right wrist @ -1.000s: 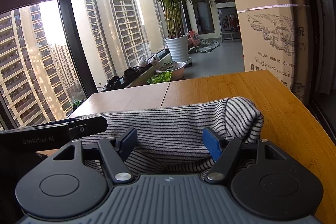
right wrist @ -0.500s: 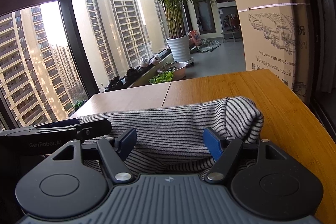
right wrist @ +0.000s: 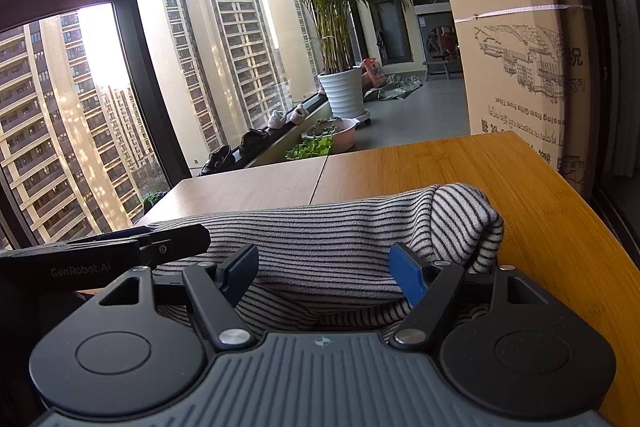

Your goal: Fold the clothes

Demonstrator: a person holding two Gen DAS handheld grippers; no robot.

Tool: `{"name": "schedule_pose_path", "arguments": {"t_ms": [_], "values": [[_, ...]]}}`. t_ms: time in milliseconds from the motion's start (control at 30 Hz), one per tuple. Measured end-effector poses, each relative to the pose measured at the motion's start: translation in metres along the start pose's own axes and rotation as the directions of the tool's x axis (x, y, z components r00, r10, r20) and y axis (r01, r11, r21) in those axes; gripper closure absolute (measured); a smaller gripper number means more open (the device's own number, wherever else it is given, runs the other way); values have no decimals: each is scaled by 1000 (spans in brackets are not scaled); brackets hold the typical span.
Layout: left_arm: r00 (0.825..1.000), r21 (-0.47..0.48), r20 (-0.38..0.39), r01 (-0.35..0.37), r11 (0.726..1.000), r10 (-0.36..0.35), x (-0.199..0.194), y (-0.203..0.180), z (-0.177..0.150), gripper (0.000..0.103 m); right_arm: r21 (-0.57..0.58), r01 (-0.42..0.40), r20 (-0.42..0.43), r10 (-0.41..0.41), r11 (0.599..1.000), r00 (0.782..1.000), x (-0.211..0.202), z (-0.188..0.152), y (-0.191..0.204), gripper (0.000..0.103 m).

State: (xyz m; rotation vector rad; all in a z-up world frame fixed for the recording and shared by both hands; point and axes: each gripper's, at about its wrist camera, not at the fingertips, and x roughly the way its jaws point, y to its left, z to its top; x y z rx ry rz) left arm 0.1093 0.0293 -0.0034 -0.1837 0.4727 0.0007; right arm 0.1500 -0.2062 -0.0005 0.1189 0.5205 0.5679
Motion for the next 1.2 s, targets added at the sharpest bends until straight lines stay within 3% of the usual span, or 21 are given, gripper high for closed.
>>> {"name": "schedule_pose_path", "arguments": {"t_ms": [267, 333, 400, 500, 667, 767, 833, 900, 933, 1100, 1200], "values": [[997, 94, -37, -64, 994, 67, 6, -16, -1, 0, 83, -72, -17, 73, 994, 997, -1, 4, -22, 32], [998, 82, -29, -54, 995, 56, 5, -14, -2, 0, 58, -66, -34, 68, 996, 997, -2, 6, -25, 43], [999, 63, -19, -39, 997, 40, 3, -11, -2, 0, 7, -41, -56, 41, 999, 998, -6, 7, -28, 63], [1000, 36, -10, -17, 999, 18, 1, -6, -2, 0, -42, -18, -98, 14, 999, 995, -8, 12, -32, 76], [1000, 26, -6, -11, 1000, 11, 0, -4, -1, 0, -88, -10, -169, -5, 996, 986, -2, 26, -27, 78], [1000, -46, 8, 27, 999, -27, -7, 8, 1, 0, -85, -37, -163, 22, 996, 986, -5, 47, -20, 67], [998, -94, 18, 53, 994, -52, -11, 16, 2, 0, -162, -63, -118, 45, 985, 992, -8, 64, -11, 59], [997, -141, 30, 80, 987, -76, -15, 24, 3, 0, -255, -86, -81, 67, 963, 994, -8, 77, -1, 41], [995, -164, 37, 93, 982, -88, -17, 28, 3, 0, -299, -105, -82, 84, 948, 993, -5, 80, 3, 37], [988, -282, 77, 153, 947, -137, -30, 50, 7, 0, -408, -231, -205, 158, 883, 966, 33, 74, 28, 29], [987, -372, 128, 140, 918, -98, -48, 73, 14, 0, -401, -288, -240, 203, 870, 949, 60, 69, 41, 20]]}}
